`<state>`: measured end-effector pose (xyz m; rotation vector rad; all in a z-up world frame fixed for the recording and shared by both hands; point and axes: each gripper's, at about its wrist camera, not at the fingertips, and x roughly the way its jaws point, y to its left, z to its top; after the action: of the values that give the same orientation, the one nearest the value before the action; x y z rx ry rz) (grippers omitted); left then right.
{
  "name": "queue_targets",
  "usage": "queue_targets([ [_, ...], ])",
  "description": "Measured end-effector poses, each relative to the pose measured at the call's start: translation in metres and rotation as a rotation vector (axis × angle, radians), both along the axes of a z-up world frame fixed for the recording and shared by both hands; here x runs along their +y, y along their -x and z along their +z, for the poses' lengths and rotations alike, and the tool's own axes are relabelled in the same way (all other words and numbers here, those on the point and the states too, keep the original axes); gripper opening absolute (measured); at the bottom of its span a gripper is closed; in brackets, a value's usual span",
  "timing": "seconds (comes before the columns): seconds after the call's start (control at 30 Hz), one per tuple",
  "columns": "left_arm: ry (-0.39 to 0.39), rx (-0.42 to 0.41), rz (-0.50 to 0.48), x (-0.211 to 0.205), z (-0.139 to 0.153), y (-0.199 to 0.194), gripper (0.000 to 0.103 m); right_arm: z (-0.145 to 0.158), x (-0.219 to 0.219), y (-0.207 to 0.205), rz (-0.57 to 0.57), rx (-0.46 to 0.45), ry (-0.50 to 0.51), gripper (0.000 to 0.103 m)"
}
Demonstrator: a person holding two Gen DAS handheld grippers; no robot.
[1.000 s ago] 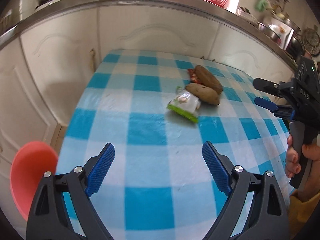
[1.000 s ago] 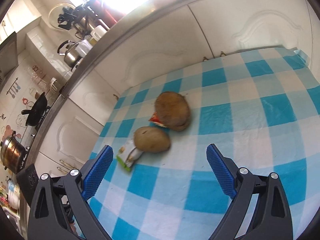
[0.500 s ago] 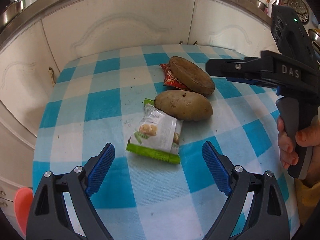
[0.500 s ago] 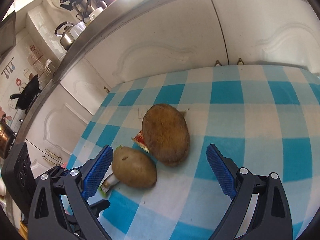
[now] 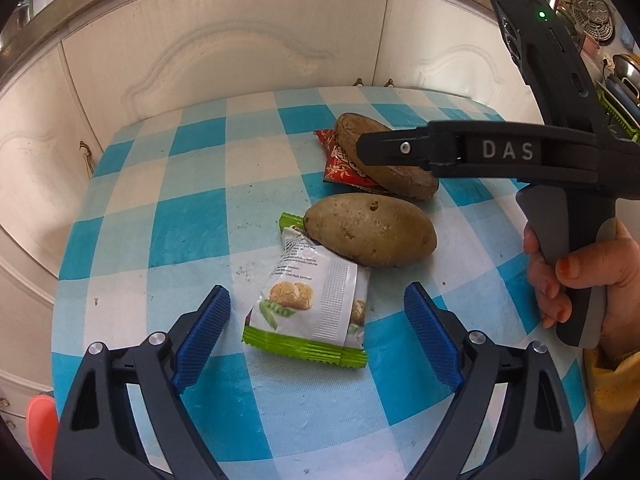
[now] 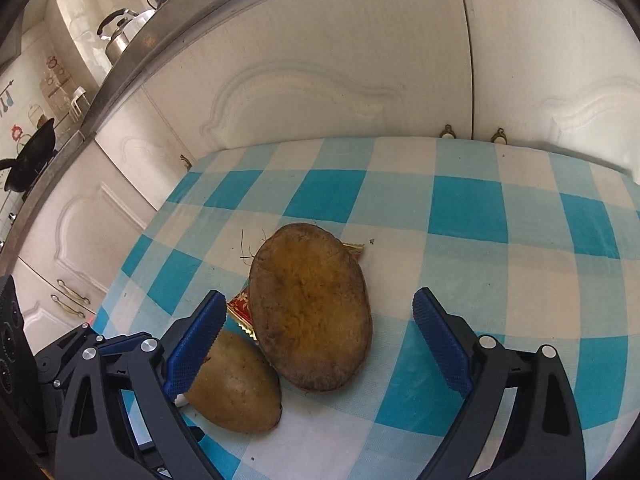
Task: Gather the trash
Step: 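Grasp the white-green snack wrapper with the left gripper while the right grasps the large brown potato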
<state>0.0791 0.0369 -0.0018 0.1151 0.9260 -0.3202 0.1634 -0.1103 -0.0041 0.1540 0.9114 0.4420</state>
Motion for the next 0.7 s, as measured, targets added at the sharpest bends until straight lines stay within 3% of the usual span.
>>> queue_targets([
  [0.03, -0.002, -0.003, -0.002, 0.000, 0.000, 0.000, 0.087, 0.000, 0.001, 0.000, 0.002, -0.007, 0.011, 0.088],
  [0.07, -0.006, -0.005, -0.003, -0.001, 0.000, -0.001, 0.086, 0.000, 0.002, -0.001, 0.004, -0.009, 0.018, 0.076],
  [0.2, -0.008, -0.026, 0.005, -0.002, 0.001, -0.003, 0.069, -0.003, 0.005, -0.004, 0.018, -0.002, 0.022, 0.073],
  [0.33, -0.011, -0.033, 0.004, -0.003, 0.002, -0.002, 0.060, -0.004, 0.008, -0.003, 0.047, -0.005, 0.017, 0.062],
  [0.43, -0.012, -0.038, 0.014, -0.002, 0.003, -0.001, 0.051, -0.004, 0.010, -0.002, 0.055, -0.012, 0.037, 0.062],
  [0.7, 0.021, -0.034, 0.011, -0.003, 0.004, 0.012, 0.045, -0.004, 0.012, 0.008, 0.089, -0.008, 0.030, 0.062],
])
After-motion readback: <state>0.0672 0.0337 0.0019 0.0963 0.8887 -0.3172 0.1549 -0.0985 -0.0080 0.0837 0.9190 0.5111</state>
